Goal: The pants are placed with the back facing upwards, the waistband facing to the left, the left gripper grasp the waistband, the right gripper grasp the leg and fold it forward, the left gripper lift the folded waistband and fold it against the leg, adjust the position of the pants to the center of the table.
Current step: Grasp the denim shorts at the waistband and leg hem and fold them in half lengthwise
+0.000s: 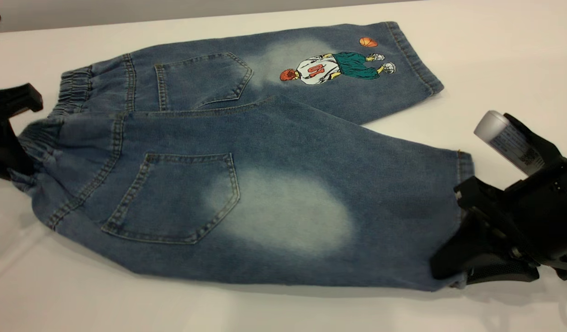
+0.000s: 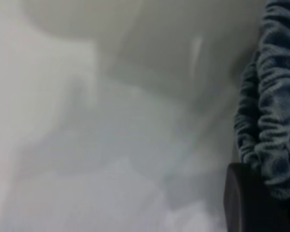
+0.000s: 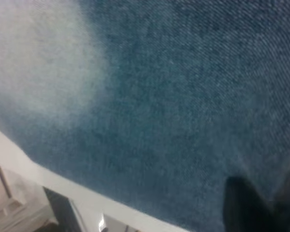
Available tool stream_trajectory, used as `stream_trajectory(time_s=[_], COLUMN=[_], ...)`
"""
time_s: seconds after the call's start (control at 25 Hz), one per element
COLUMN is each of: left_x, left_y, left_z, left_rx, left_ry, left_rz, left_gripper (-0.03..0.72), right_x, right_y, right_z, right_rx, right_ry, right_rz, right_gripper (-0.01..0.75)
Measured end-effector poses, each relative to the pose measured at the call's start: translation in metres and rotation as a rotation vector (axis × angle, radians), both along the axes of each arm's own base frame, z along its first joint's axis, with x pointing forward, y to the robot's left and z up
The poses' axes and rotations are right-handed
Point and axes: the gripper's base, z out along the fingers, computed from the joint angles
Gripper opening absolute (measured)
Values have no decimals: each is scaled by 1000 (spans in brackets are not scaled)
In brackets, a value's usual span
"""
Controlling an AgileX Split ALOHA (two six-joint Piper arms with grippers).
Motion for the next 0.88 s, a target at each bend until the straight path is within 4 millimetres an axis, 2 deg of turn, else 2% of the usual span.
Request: stream_trajectory(time_s=[0.12, 0.28, 0.6, 0.72, 0.88], left_x=[-3, -11, -53, -65, -68], left_y=[-1, -4, -7, -9, -11], left_z=[-1, -2, -1, 8, 27], left_rx=[-14, -38, -41, -56, -71], left_ry=[37, 102, 134, 123, 52], left_rz=[-15, -26, -6, 14, 31], left_gripper=[109, 109, 109, 109, 109], right_x=[2, 5, 6, 3, -1], right_y=[0, 3, -1, -2, -4], right_z=[6, 24, 65, 81, 99], right_rx=[4, 42, -17, -23, -41], right_ry=[-24, -63, -125, -134, -160], right_rz=[0, 9, 38, 51, 55], right_gripper=[27, 27, 27, 27, 27])
